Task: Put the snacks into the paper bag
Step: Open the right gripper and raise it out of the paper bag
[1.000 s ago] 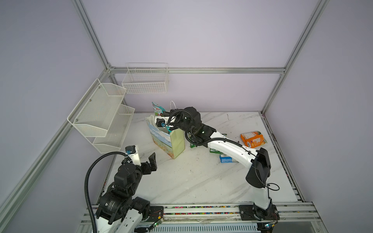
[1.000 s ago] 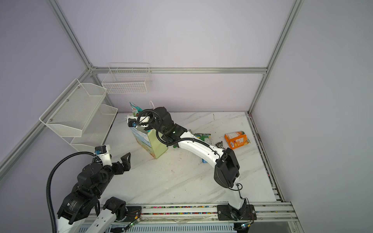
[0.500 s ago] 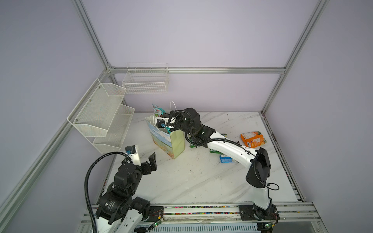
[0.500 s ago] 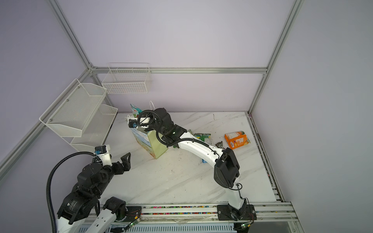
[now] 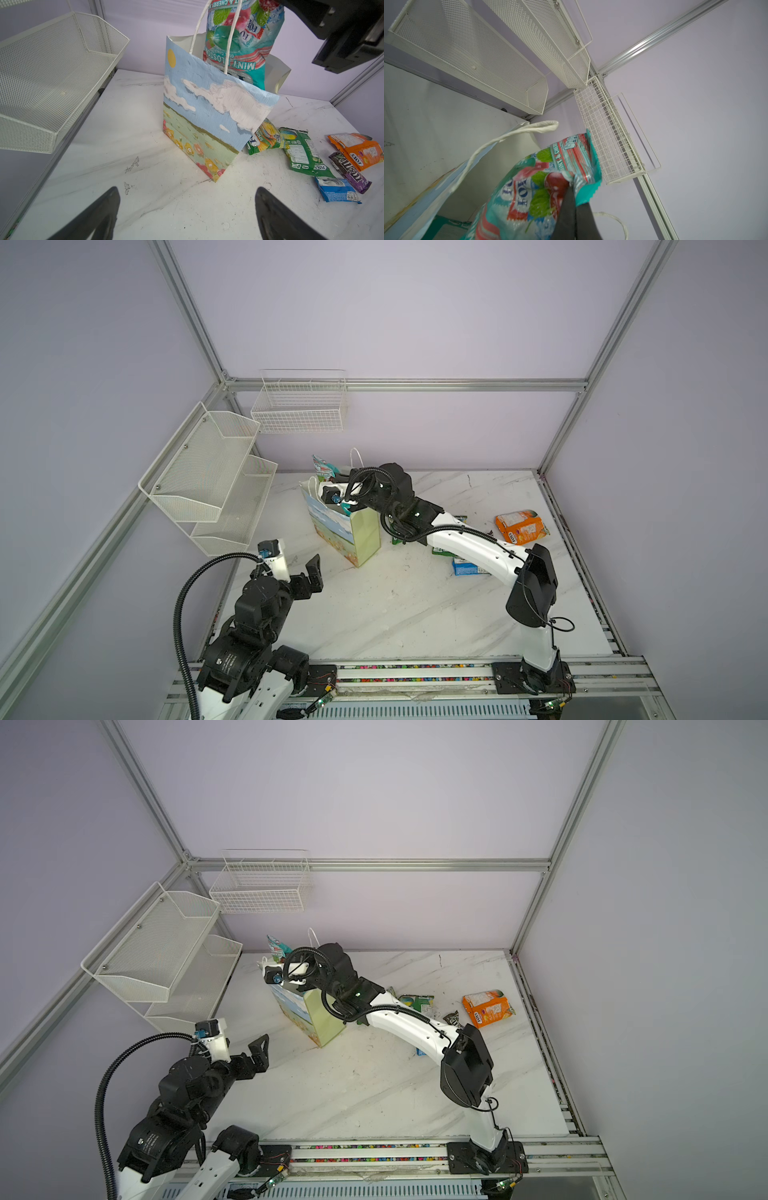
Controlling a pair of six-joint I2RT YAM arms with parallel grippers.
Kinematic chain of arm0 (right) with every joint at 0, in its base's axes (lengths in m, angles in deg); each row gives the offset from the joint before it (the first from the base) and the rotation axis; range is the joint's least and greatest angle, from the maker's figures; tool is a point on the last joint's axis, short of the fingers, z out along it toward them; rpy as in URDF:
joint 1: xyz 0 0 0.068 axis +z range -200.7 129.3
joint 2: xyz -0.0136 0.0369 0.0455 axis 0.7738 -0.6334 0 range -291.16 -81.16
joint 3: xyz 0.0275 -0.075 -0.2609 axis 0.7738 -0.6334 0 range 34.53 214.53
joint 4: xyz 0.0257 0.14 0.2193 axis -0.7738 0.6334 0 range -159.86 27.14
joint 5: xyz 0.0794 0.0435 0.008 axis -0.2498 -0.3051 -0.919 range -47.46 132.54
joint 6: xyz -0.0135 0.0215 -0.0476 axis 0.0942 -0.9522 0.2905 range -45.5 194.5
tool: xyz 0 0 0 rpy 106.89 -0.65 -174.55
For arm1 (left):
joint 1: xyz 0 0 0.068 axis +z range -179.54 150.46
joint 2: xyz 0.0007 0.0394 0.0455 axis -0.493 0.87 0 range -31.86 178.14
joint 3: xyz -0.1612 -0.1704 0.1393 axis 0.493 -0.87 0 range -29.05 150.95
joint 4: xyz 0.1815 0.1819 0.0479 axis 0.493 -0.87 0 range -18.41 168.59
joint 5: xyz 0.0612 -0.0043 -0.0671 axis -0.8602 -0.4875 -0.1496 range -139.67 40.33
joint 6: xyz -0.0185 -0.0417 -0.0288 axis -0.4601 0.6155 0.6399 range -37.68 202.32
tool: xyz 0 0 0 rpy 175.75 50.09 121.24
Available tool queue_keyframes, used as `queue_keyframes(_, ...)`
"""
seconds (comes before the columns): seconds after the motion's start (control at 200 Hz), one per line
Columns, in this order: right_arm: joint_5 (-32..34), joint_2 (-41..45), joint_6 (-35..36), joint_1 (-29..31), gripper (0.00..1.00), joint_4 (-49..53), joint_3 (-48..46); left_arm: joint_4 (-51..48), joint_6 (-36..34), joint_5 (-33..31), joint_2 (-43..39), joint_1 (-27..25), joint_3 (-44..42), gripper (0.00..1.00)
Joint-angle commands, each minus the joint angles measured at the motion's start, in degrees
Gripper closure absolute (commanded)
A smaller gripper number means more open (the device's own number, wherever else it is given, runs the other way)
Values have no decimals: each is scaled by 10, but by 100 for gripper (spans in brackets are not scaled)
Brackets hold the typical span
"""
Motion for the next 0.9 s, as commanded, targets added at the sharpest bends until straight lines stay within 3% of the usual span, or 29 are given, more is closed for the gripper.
queue_keyframes(0.0, -14, 13, -13, 0, 100, -49, 0, 15, 2, 3, -6, -4, -8, 0)
queue_keyframes(0.28, -18, 16, -15, 2, 100, -50, -1, 15, 2, 3, -6, -4, -8, 0)
queue_keyframes(0.395, -16, 20, -16, 2, 70, -57, -7, 15, 2, 3, -7, -4, -8, 0)
queue_keyframes(0.46, -15, 26, -16, 2, 62, -69, -15, 15, 2, 3, -7, -4, -8, 0)
queue_keyframes(0.675, -8, 52, -40, 3, 51, -122, -53, 15, 2, 3, -8, -4, -9, 0)
queue_keyframes(0.895, 24, 64, -140, 4, 41, -142, -49, 15, 2, 3, -8, -4, -8, 0)
